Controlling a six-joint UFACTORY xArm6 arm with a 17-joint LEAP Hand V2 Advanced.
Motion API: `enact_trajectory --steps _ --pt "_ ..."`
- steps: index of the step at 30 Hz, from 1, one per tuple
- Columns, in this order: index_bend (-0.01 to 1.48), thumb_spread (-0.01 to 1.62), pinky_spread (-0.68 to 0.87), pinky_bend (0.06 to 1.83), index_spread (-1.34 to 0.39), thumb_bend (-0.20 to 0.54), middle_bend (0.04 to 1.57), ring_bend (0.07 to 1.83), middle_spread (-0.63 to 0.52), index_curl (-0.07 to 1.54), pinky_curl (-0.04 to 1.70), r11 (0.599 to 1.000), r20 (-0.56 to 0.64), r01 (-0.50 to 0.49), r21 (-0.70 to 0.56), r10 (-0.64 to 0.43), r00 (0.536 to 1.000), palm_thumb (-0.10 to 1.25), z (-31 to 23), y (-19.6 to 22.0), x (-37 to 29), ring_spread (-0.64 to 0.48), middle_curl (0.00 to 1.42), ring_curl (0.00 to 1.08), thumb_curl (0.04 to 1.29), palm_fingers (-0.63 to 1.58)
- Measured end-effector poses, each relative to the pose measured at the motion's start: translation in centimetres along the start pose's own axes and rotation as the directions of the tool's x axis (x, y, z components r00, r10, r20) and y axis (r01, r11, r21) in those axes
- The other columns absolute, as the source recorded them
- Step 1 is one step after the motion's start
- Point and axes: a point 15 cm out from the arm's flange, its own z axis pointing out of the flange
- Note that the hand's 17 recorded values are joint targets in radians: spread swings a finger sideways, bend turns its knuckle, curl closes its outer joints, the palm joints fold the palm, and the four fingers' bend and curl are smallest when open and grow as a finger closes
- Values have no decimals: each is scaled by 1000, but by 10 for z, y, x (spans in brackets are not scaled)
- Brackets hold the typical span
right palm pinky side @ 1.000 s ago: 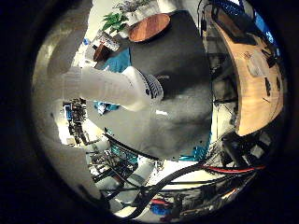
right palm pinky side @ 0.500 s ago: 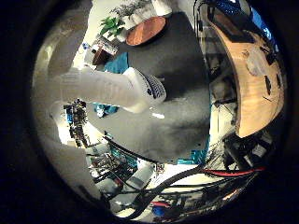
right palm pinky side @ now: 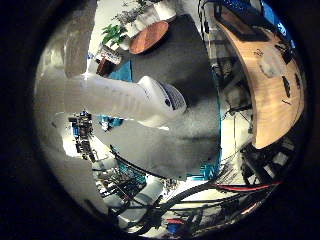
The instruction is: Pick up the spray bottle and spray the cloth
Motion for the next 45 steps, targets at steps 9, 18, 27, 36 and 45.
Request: enact_trajectory --steps 9,18,27,36,45 --pt "571 1066 -443 868 -288 -26 1087 1228 -157 717 859 1000 6 23 -2 -23 1000 811 1 3 2 -170 601 511 464 1075" --pt "201 1080 -480 830 -345 -26 943 1238 -167 682 861 999 49 40 -31 -39 998 750 8 18 3 -181 615 530 425 695" --pt "252 1074 -289 666 -367 -25 710 1058 -141 593 884 998 48 64 -13 -64 997 711 1 22 12 -129 571 480 389 263" --pt "253 1061 91 509 -371 -25 462 754 -56 485 762 998 34 61 9 -61 998 677 -12 28 22 2 438 346 360 171" --pt "179 1048 336 374 -360 -25 295 504 -5 402 561 999 45 42 21 -43 998 636 -14 34 44 86 362 249 331 177"
